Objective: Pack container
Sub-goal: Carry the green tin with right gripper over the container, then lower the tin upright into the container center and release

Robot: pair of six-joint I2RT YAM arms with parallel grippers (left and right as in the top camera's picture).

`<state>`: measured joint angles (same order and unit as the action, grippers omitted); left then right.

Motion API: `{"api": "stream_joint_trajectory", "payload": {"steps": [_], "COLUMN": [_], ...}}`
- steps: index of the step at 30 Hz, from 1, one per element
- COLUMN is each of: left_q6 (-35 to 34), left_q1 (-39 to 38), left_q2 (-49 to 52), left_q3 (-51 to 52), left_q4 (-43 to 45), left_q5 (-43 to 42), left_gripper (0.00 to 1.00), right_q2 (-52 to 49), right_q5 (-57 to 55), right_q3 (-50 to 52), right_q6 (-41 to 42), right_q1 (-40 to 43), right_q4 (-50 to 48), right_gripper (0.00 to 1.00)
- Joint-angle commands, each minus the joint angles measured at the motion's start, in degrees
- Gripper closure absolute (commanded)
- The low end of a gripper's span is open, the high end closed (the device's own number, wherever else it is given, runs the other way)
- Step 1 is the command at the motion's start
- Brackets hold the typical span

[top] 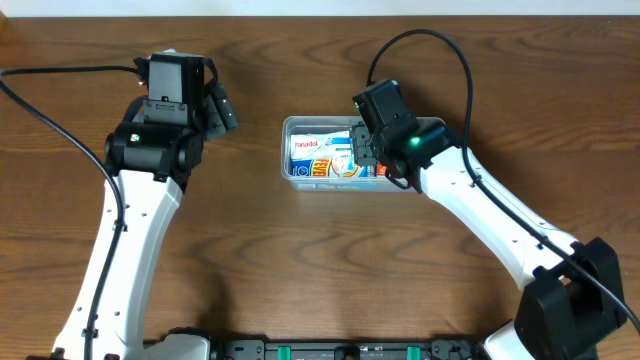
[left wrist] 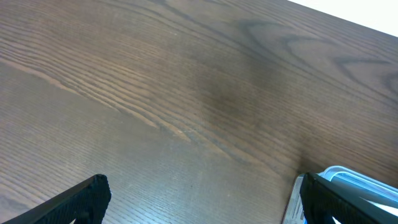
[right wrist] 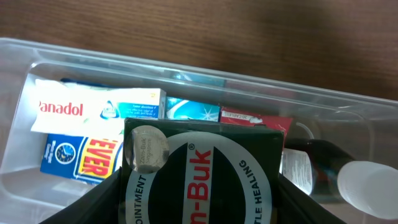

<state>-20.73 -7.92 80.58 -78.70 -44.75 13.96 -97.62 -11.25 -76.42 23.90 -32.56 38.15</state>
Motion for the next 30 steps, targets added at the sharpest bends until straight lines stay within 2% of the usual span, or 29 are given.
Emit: {"api": "stream_joint_trajectory", "payload": {"steps": [1, 11, 20, 24, 30], "left_q6": [0.6, 0.6, 0.6, 0.6, 0.6], "left_q1": [0.2, 0.2, 0.2, 0.2, 0.2], "left_q2": [0.3, 0.3, 0.3, 0.3, 0.3], "left_q3": [-0.6, -0.6, -0.6, -0.6, -0.6], "left_q4": [0.0, 0.0, 0.0, 0.0, 0.0], "left_q5": [0.9, 0.9, 0.9, 0.9, 0.9], "left_gripper": [0.02, 0.02, 0.02, 0.02, 0.02], "right_q2": [-2.2, -8.4, -9.7, -9.7, -9.2], "right_q5": [-1.4, -1.4, -1.4, -1.4, -1.4], "right_q3": [-0.1, -0.1, 0.0, 0.0, -0.1], "right_q6": [2.3, 2.3, 2.3, 2.2, 2.1], "right_q1": [-0.5, -0.5, -0.5, -0.5, -0.4], "right_q4": [-0.3, -3.7, -3.7, -3.7, -4.3], "right_gripper": [0.5, 0.5, 0.5, 0.36, 0.31]}}
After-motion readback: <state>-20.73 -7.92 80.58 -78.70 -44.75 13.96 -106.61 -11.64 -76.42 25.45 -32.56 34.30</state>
